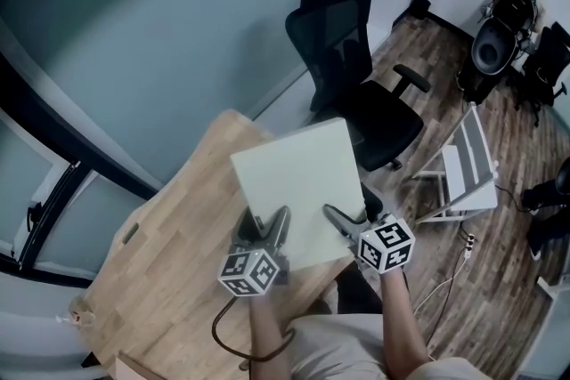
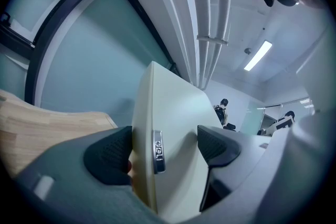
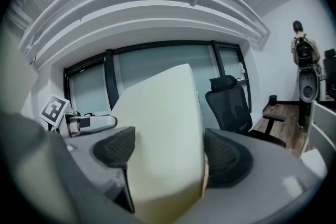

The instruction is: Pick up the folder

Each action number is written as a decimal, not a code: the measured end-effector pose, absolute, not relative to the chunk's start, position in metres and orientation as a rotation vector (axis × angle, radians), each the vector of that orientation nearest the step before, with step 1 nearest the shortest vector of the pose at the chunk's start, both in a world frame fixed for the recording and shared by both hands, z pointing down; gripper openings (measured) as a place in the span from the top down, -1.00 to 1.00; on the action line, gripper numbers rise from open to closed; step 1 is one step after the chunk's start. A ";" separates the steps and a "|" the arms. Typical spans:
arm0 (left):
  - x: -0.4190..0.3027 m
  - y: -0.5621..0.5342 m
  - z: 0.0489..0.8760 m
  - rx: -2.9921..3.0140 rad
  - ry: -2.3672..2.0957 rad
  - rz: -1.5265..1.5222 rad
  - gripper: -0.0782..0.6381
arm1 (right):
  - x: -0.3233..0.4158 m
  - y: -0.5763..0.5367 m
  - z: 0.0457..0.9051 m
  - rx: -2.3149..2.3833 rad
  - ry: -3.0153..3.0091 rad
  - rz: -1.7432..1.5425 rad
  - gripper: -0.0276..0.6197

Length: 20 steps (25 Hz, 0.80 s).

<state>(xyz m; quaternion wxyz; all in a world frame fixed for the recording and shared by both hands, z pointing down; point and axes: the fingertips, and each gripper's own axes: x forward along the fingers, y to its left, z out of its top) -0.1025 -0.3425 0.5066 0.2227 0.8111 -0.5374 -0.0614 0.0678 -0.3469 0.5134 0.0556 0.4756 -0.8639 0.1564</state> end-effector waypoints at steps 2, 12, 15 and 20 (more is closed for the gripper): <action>-0.102 -0.343 0.508 2.238 -1.484 -0.162 -0.26 | 0.069 -0.348 0.516 1.437 -2.622 0.486 -0.35; -0.106 -0.341 0.513 2.223 -1.489 -0.160 -0.26 | 0.065 -0.346 0.520 1.420 -2.621 0.485 -0.34; -0.108 -0.339 0.517 2.212 -1.486 -0.159 -0.26 | 0.063 -0.344 0.523 1.410 -2.615 0.490 -0.34; -0.109 -0.339 0.517 2.211 -1.484 -0.163 -0.26 | 0.061 -0.343 0.523 1.412 -2.613 0.482 -0.34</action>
